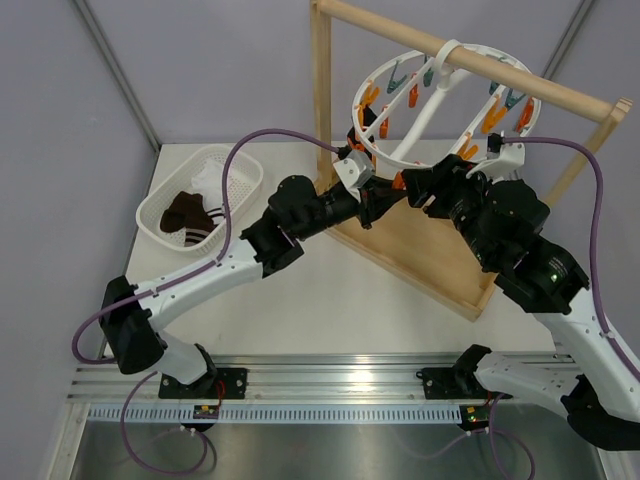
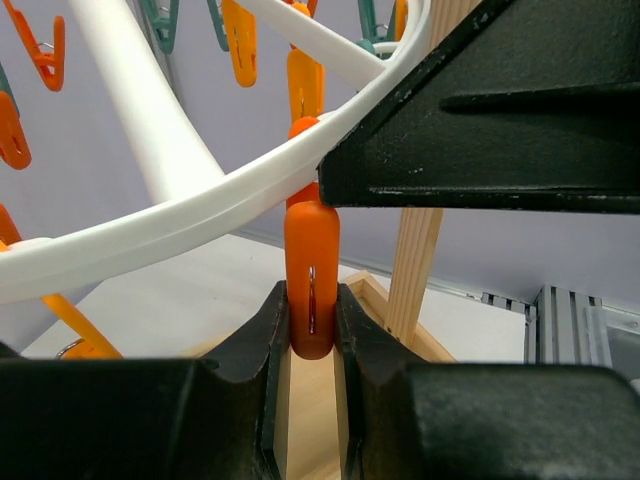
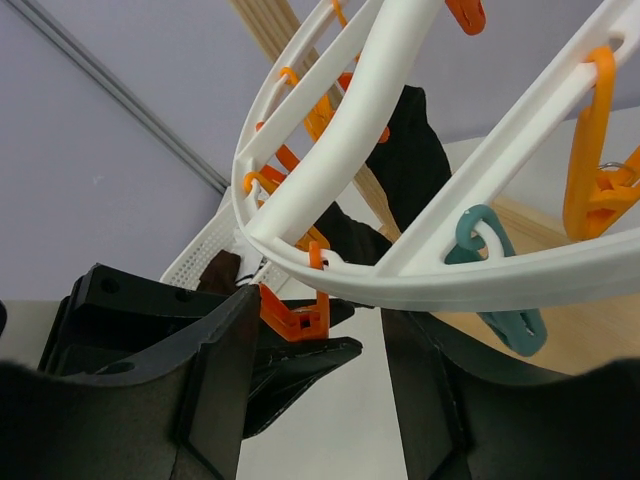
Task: Clip the socks to the hanger
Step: Open the clamp at the hanger.
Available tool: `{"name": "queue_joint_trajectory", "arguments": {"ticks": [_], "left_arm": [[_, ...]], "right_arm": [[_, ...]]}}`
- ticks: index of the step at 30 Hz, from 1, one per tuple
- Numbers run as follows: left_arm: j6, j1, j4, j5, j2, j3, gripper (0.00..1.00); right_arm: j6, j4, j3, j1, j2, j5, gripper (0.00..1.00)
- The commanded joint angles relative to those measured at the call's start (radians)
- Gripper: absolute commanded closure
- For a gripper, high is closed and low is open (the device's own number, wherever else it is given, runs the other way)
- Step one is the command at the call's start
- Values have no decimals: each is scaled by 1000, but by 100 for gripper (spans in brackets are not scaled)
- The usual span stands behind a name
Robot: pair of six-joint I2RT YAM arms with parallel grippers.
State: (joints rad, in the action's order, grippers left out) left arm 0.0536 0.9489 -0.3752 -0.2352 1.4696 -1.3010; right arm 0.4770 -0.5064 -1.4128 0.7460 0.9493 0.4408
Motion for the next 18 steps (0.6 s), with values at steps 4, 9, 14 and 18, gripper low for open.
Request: {"name": "queue_joint_trajectory", "arguments": {"ticks": [4,9,14,18], "left_arm": [[-38,-1,108,5,-22,-89,95],[-38,-1,153,7,-9,-115,95],[-41,-1,170,4,-3,-129,96],[-43,-1,180,-3,0,-135,96]], "right_arm": [[-26,-40,-87,-2,60,-66,41],[-37,-21,-97,-2,69,-106,41],[-74,-7,-103,-2,68,-117,42],[-93,-4,-117,-2,71,-105,43]]}}
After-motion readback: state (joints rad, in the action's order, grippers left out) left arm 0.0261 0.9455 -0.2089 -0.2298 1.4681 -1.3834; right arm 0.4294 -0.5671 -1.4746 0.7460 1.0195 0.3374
